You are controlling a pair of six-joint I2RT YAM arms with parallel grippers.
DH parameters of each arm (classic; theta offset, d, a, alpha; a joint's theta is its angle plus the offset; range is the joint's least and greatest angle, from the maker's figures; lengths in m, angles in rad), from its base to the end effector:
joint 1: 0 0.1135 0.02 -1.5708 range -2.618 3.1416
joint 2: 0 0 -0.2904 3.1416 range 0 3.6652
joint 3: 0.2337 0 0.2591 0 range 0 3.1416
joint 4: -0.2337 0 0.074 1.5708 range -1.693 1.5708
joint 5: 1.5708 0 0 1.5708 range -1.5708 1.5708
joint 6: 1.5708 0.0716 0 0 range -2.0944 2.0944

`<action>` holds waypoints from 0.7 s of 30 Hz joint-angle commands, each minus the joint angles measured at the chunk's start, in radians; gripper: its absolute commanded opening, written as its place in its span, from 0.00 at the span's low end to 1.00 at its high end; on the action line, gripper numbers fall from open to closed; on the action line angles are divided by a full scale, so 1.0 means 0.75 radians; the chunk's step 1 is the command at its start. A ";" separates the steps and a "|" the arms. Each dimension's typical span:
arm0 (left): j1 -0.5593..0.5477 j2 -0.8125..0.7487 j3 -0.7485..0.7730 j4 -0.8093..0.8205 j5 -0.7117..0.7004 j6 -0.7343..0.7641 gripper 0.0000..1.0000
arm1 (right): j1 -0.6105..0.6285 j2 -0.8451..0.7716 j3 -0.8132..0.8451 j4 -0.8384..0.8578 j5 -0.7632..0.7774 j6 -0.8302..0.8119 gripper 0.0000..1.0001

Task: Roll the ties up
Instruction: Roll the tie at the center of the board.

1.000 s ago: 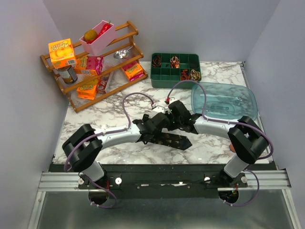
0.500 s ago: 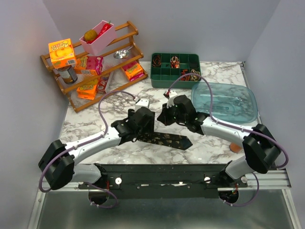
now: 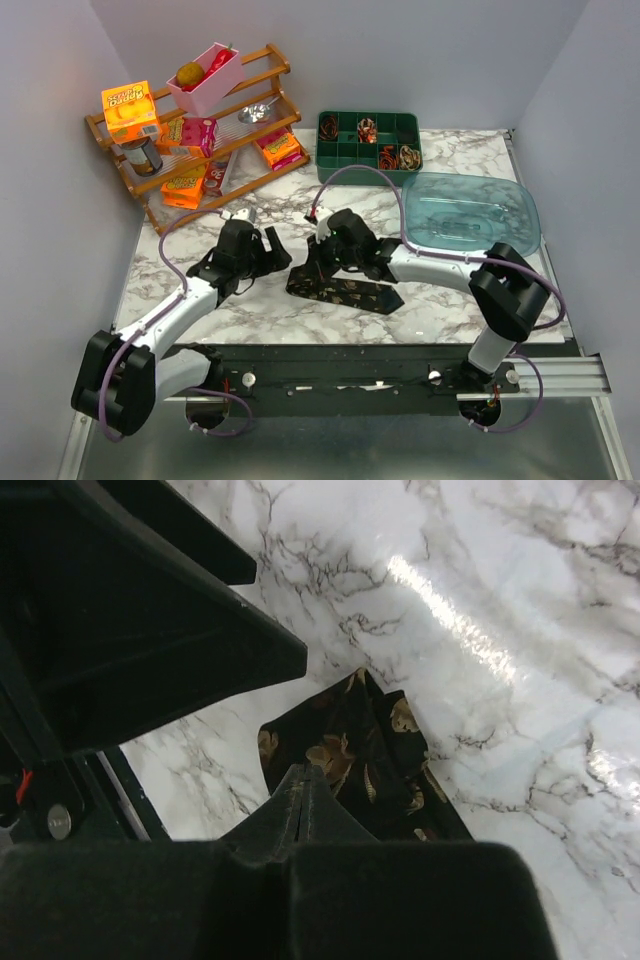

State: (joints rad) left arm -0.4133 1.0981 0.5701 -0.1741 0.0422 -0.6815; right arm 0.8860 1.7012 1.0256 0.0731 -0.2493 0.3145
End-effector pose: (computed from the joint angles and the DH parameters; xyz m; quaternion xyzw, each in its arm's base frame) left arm 0.2249 -0.1019 0.2029 -0.1125 0.9000 -0.2353 0.3493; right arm 0.2457 0.3288 0.2094 -0.3031 0.8263 0.3517 0.3190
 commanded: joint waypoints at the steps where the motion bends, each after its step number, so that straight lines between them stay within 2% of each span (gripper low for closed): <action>1: 0.068 0.021 -0.067 0.165 0.269 -0.051 0.90 | 0.015 0.010 -0.036 -0.026 0.003 0.008 0.01; 13: 0.066 0.168 -0.183 0.426 0.390 -0.044 0.90 | 0.013 -0.025 -0.204 -0.030 0.089 0.033 0.01; 21: 0.036 0.186 -0.308 0.725 0.524 -0.040 0.91 | 0.013 -0.020 -0.224 -0.034 0.130 0.053 0.01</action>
State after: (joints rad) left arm -0.3687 1.2358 0.3801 0.2020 0.3454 -0.7124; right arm 0.8948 1.6901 0.8776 0.0727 -0.2016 0.3431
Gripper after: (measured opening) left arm 0.906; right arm 0.011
